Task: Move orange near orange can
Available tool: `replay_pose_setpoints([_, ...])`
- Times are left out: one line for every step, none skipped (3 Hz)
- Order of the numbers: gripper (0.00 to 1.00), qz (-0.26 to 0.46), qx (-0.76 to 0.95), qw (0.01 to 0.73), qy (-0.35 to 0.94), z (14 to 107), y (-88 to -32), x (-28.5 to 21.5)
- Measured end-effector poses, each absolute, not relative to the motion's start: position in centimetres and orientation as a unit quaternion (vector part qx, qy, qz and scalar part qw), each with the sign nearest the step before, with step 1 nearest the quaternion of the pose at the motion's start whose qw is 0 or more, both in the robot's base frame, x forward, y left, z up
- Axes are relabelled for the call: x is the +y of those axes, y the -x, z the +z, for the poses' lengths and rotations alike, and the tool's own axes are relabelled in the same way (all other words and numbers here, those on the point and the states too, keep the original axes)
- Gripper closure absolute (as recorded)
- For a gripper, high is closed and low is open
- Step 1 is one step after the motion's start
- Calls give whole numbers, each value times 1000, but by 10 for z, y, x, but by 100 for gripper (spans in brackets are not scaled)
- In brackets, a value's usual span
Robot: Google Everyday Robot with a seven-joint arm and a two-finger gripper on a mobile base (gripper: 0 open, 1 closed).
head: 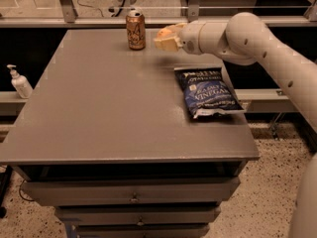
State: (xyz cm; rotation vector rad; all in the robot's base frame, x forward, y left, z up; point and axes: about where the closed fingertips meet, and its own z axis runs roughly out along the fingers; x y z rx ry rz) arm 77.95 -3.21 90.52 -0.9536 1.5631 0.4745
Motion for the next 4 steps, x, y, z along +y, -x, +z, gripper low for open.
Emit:
replay_pose_setpoints([100,221,670,580,407,891,-804,-27])
replay_pose_setpoints([100,237,666,576,411,883,-819,-16])
replay_pose_setpoints([100,251,661,572,416,877,-829,-4])
replay_pose_setpoints([100,259,659,567,422,871,-834,6])
